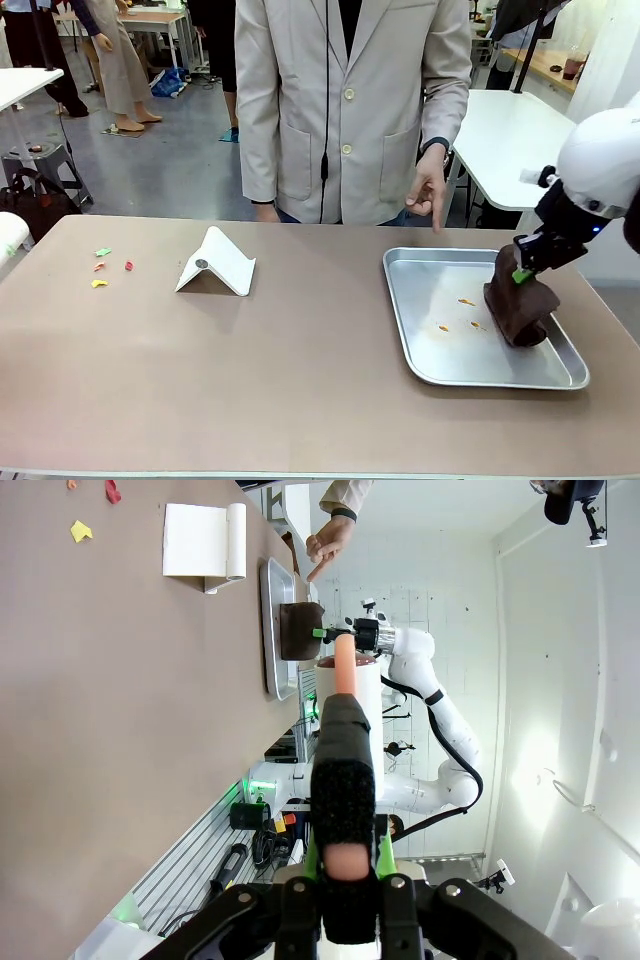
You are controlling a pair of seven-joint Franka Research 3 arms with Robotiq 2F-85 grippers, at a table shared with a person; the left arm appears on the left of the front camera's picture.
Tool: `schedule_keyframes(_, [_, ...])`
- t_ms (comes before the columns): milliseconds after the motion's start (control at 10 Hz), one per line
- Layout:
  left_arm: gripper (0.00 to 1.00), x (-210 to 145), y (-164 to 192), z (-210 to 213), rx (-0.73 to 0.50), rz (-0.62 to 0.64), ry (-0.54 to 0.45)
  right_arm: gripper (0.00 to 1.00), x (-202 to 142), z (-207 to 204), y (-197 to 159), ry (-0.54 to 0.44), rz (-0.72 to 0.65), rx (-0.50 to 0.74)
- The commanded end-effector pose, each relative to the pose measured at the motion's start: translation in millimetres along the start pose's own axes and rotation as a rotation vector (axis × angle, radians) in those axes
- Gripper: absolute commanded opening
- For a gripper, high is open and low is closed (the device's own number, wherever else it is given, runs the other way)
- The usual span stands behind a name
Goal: Clean the surface of the table.
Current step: If a person points to the right, clean the right side of the table with your right hand, and if they point to the left, clean the left side with your left hand.
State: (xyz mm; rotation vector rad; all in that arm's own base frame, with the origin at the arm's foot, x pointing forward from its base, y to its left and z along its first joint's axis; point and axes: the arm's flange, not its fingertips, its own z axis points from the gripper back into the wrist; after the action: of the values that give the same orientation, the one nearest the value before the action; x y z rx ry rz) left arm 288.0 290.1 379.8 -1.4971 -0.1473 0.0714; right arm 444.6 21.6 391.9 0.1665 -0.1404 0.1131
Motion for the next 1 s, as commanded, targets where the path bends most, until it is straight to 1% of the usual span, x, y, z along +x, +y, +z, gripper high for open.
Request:
schedule_keyframes(0, [0.02,-2.5,-3.5,-0.2,0.001,-0.012,0.004,0.07,18.0,-14.6,6.2,0.009,-0.041,0.015])
schedule_keyframes(300, [0.02,-2.5,-3.5,-0.2,0.001,-0.012,0.004,0.07,28.2,-42.5,18.6,0.033,-0.061,0.059])
schedule_keyframes(500, [0.02,-2.5,-3.5,-0.2,0.001,-0.012,0.004,0.07,34.4,-57.2,26.8,0.044,-0.073,0.064])
schedule_keyframes(900, [0.02,-2.5,-3.5,-0.2,0.001,-0.012,0.004,0.07,34.6,-80.1,54.7,0.044,-0.047,0.130])
